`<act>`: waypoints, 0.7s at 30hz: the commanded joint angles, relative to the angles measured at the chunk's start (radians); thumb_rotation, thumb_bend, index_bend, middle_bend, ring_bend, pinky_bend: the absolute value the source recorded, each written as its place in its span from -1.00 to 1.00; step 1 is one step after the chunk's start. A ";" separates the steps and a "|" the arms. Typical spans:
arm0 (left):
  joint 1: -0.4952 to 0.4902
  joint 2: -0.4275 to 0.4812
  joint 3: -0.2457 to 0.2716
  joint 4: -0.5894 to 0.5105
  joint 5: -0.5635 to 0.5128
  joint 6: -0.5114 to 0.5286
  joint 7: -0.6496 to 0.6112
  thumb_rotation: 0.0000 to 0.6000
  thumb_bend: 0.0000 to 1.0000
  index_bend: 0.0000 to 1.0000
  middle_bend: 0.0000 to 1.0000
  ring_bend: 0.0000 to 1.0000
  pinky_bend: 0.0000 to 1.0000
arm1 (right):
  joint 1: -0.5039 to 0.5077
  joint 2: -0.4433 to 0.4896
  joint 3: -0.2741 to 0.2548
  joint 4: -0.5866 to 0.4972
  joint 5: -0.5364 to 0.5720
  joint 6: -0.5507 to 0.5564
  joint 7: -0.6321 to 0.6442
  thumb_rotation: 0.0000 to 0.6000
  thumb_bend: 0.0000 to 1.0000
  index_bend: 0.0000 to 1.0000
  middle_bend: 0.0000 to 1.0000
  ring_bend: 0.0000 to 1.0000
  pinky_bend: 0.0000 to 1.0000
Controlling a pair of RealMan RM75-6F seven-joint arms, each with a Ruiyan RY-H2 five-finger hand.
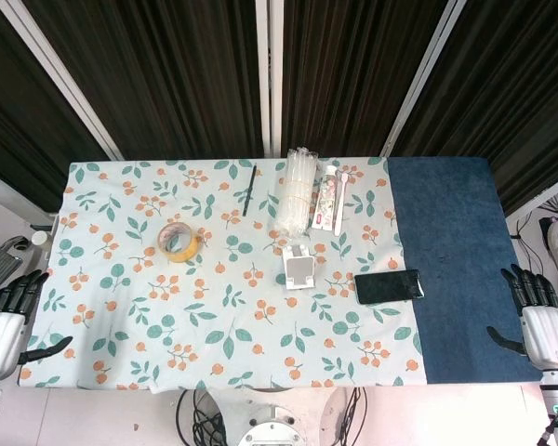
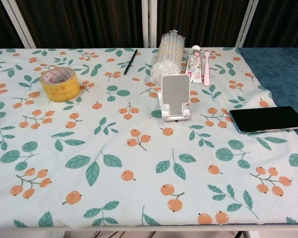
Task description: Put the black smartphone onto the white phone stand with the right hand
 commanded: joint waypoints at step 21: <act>0.009 -0.019 0.010 0.043 0.007 0.001 -0.049 0.39 -0.87 -0.88 -0.84 -0.79 -0.57 | 0.262 0.048 0.099 -0.225 0.174 -0.434 -0.409 1.00 -0.81 -1.00 -1.00 -1.00 -1.00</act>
